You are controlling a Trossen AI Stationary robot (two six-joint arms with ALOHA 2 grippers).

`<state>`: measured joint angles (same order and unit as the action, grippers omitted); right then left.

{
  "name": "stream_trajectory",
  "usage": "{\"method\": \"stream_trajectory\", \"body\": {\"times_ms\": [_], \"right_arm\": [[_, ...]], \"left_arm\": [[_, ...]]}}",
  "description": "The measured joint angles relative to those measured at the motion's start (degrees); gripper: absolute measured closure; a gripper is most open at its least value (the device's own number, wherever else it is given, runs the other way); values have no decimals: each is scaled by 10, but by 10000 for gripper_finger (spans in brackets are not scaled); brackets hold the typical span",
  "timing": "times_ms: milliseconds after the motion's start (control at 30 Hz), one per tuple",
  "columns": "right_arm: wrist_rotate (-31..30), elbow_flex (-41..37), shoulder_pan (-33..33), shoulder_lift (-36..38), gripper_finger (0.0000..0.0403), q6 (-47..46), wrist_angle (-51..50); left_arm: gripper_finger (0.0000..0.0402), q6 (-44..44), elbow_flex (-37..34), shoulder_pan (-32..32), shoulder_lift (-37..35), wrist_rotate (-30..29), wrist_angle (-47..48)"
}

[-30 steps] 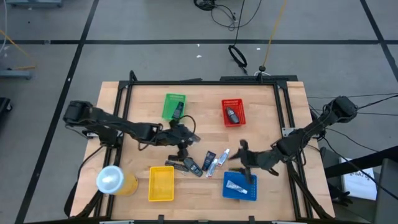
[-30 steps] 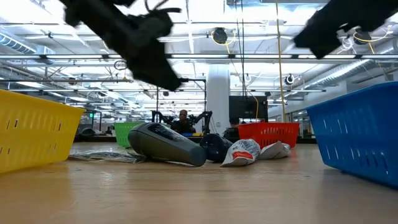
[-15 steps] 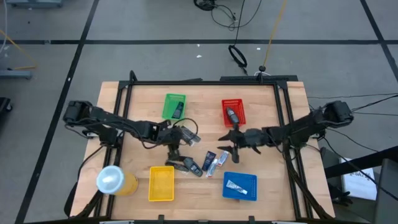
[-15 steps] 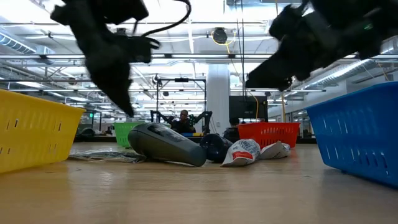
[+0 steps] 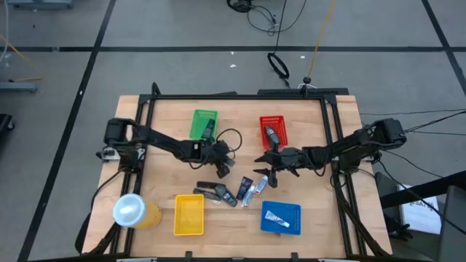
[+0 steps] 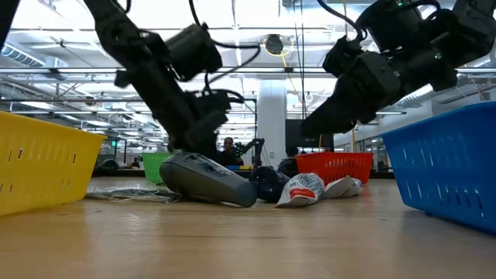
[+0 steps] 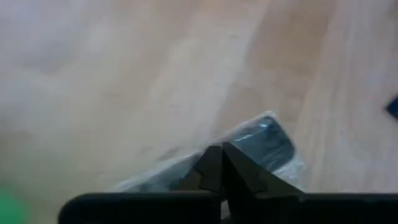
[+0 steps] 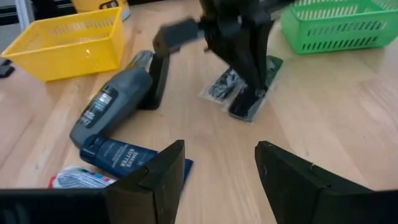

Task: Pick & Place Travel size toiletries
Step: Put the black hairbrush into the yellow bin

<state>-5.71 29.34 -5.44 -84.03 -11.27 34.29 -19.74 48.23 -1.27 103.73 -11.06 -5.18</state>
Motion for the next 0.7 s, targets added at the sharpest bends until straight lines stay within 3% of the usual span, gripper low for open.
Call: {"method": "stream_trajectory", "body": {"times_ms": [133, 267, 333, 433, 567, 700], "right_arm": [[0, 0, -7, 1, 217, 0, -3], [-1, 0, -7, 2, 217, 0, -14], [-1, 0, -6, 1, 217, 0, -27], [-1, 0, -6, 1, 215, -2, -42], [-1, 0, -2, 1, 210, -14, -48], [-1, 0, 7, 1, 200, -15, -40]], "left_arm": [[389, -16, 0, 2, 38, 39, -103], [391, -29, 0, 4, 81, 84, -301], [398, -33, 1, 4, 83, 101, -352], [397, -45, 1, 5, 53, 106, -319], [394, -69, 1, 1, -16, 87, -159], [399, -74, 1, -7, -34, 52, -35]]}}
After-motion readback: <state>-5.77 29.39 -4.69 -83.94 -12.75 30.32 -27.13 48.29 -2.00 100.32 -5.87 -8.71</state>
